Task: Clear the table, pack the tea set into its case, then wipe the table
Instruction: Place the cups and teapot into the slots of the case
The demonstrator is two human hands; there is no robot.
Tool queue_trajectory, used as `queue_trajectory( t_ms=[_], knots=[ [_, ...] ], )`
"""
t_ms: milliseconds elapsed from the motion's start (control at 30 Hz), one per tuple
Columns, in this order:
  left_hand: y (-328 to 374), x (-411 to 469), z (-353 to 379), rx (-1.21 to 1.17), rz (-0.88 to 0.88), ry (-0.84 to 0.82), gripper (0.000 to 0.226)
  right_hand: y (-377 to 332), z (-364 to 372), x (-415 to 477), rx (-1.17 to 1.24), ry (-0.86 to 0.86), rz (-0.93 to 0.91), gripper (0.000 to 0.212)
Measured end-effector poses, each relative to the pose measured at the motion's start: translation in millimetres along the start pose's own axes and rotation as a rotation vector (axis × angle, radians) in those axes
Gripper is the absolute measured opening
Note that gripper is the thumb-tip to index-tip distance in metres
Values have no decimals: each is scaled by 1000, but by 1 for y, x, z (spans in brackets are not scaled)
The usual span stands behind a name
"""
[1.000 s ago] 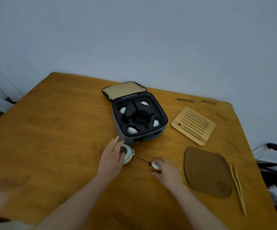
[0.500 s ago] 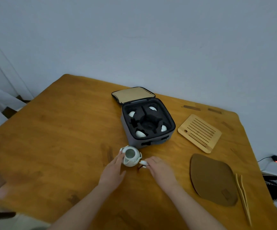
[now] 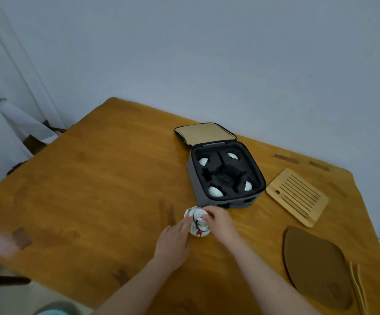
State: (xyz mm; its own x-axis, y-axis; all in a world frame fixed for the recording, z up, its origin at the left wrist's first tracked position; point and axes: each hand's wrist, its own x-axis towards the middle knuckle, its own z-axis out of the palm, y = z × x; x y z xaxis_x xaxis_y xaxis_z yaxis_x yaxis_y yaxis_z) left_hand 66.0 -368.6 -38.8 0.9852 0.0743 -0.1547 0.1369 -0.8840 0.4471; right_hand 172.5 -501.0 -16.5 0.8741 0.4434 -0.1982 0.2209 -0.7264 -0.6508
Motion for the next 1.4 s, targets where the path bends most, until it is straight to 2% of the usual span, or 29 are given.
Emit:
queue_trajectory(
  t_ms=[467,800,1167,1267,1400],
  knots=[
    [6,4,-2,13,-15,-106,75,8,6,6,412,47,298,18],
    [9,6,-10,33,-12,-166,78,8,27,3,302,279,283,11],
    [5,6,-13,-67,-9,-165,75,10,34,5,269,346,273,5],
    [5,10,-14,-72,-20,-132,68,10,32,5,211,331,235,4],
    [3,26,-24,-173,-100,-62,42,18,28,-5,90,349,199,14]
  ],
)
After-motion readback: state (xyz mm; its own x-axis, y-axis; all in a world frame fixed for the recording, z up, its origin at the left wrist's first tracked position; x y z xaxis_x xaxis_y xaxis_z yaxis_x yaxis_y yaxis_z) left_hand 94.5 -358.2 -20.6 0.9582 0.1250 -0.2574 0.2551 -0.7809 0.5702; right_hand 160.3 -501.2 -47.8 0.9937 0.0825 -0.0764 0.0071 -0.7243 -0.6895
